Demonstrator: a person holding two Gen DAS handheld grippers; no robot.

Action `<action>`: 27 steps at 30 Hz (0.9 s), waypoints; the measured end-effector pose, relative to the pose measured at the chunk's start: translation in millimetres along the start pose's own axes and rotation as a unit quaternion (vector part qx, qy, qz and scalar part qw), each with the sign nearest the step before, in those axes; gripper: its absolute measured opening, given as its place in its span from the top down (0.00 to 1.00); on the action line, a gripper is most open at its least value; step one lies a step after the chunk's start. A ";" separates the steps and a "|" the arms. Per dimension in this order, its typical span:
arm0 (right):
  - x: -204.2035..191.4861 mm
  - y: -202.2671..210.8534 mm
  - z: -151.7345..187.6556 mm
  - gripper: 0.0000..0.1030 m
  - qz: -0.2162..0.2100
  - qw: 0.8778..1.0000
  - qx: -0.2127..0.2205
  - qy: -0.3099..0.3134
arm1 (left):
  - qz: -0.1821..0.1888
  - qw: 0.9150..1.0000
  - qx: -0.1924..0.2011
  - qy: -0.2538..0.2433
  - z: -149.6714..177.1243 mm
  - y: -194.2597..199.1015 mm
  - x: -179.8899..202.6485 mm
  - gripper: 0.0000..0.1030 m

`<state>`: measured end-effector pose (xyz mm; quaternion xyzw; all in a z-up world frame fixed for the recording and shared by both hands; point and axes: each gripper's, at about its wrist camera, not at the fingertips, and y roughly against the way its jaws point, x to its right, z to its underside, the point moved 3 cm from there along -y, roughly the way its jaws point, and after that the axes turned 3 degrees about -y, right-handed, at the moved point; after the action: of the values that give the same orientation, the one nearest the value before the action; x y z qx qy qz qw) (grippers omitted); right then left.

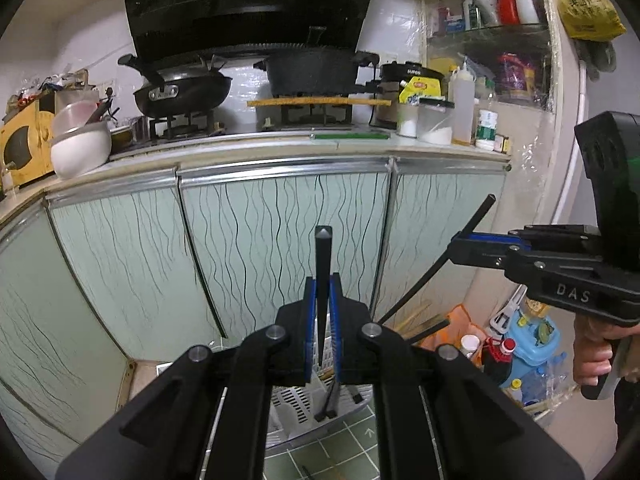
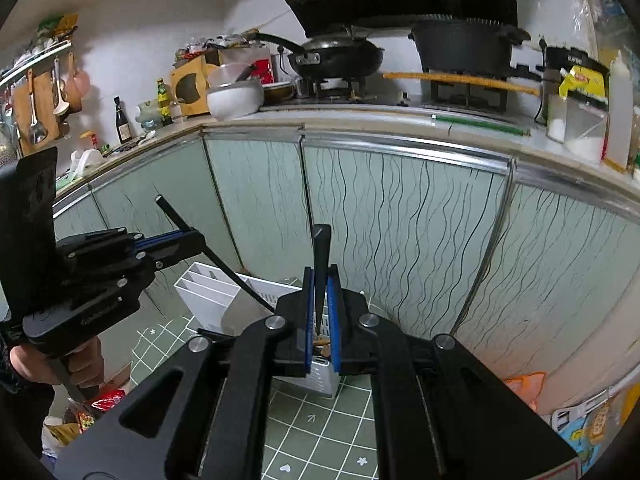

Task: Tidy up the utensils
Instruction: 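Drop the black chopstick into the holder with the left tool while the right tool releases its own, then move both open tools back over the last black and wooden chopsticks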

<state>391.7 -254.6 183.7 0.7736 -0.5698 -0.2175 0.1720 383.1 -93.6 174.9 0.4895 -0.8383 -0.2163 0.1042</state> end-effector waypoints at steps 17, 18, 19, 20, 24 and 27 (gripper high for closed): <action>11.7 1.9 29.1 0.07 0.033 0.999 -0.001 0.010 | -0.057 0.998 0.004 0.013 41.4 9.6 -26.2 0.04; 10.1 6.5 32.2 0.07 0.036 0.999 0.002 0.012 | -0.057 0.998 0.003 0.016 43.0 12.6 -28.1 0.04; 8.9 9.7 34.5 0.07 0.039 0.999 0.004 0.014 | -0.058 0.998 0.002 0.019 45.4 16.0 -29.0 0.04; 7.4 14.0 37.3 0.07 0.041 0.999 0.007 0.016 | -0.059 0.998 0.001 0.020 47.7 19.8 -29.8 0.04; -5.9 33.7 50.7 0.07 0.046 0.998 0.018 0.029 | -0.064 0.998 0.003 0.027 61.2 43.6 -28.7 0.04; -16.5 47.4 62.5 0.07 0.039 0.999 0.021 0.032 | -0.066 0.997 0.006 0.033 69.6 57.9 -26.9 0.04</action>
<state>315.9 -253.8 157.5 0.7609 -0.5980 -0.1740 0.1819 324.8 -27.4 141.3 0.5509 -0.8018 -0.2013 0.1147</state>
